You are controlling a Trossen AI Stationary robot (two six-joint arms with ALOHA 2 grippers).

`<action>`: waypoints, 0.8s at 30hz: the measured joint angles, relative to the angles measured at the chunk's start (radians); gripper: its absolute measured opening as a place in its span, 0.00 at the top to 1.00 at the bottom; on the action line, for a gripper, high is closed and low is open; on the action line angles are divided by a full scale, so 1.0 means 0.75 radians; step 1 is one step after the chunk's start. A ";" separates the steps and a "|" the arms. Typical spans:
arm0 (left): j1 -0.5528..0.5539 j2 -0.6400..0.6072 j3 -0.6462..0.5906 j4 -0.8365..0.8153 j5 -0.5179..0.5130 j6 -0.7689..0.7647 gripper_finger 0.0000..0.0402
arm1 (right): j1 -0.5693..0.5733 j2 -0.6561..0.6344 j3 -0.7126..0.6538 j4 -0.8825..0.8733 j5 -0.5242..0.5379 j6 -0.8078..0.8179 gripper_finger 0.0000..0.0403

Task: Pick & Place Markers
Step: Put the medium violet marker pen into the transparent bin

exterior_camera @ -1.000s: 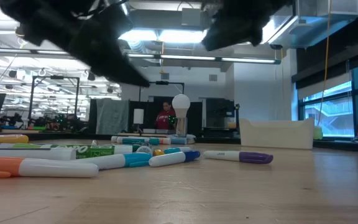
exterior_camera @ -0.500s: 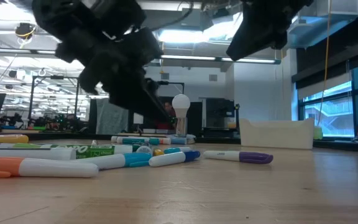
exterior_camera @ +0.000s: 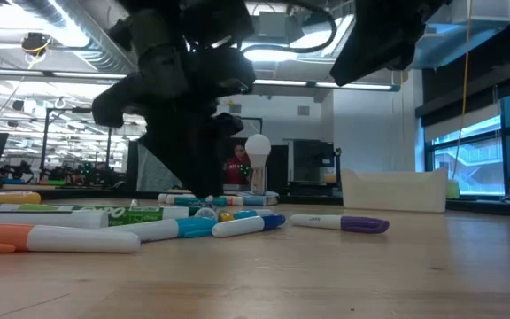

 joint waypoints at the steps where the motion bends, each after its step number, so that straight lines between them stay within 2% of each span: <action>1: 0.000 -0.001 0.002 -0.015 -0.003 -0.005 0.70 | 0.000 0.000 0.000 0.000 0.000 0.000 0.67; 7: -0.008 0.009 0.000 0.009 0.003 0.098 0.73 | -0.002 0.001 0.000 -0.002 0.000 0.038 0.67; 13: -0.024 0.034 0.001 0.005 0.003 0.153 0.73 | -0.001 0.001 0.000 -0.001 -0.010 0.063 0.67; 24: -0.006 0.067 0.004 0.032 -0.058 0.134 0.73 | -0.001 0.001 -0.001 -0.022 -0.024 0.063 0.67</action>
